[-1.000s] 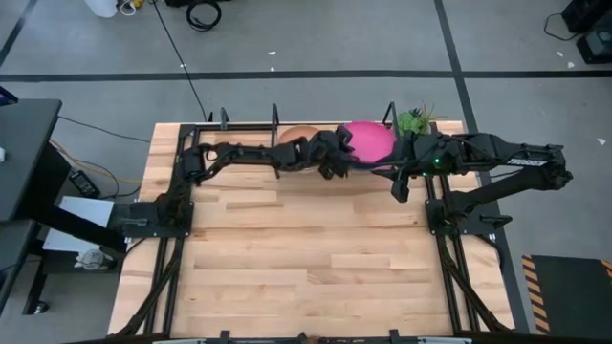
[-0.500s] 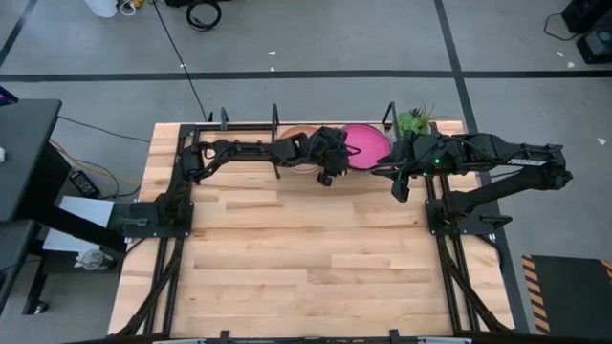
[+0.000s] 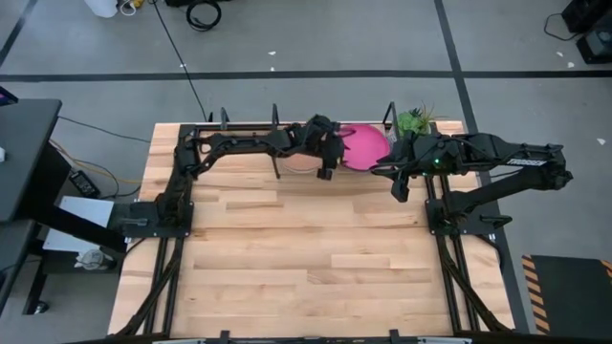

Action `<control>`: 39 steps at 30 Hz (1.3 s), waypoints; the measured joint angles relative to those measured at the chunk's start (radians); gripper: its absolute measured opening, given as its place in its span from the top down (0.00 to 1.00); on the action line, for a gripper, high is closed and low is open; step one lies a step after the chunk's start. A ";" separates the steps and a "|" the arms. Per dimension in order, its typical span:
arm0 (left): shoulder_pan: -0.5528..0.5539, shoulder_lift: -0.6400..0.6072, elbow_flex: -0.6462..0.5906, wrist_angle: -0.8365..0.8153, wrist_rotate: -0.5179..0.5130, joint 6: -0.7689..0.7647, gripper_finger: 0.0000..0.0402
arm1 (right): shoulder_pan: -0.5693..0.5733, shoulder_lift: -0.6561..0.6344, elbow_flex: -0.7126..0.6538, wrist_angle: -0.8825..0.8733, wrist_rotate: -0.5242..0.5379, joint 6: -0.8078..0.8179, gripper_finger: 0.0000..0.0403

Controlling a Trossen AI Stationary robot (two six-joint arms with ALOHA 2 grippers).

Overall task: Place and stack plates onto a shelf
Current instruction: Return to Home Position

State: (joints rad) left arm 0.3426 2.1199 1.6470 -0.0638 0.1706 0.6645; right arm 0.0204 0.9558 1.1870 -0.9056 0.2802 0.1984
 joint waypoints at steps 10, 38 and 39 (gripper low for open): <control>-0.048 0.078 -0.003 0.105 -0.161 0.071 0.60 | 0.000 0.021 -0.001 0.014 -0.001 -0.016 0.66; -0.105 -0.320 -0.003 -0.539 0.000 -0.079 0.79 | 0.128 -0.209 -0.493 0.437 0.114 -0.015 0.66; -0.117 -0.325 -0.003 -0.556 -0.009 -0.083 0.80 | 0.131 -0.230 -0.526 0.469 0.114 -0.015 0.66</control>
State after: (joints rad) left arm 0.2252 1.7952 1.6440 -0.6198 0.1618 0.5812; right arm 0.1518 0.7255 0.6609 -0.4364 0.3943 0.1837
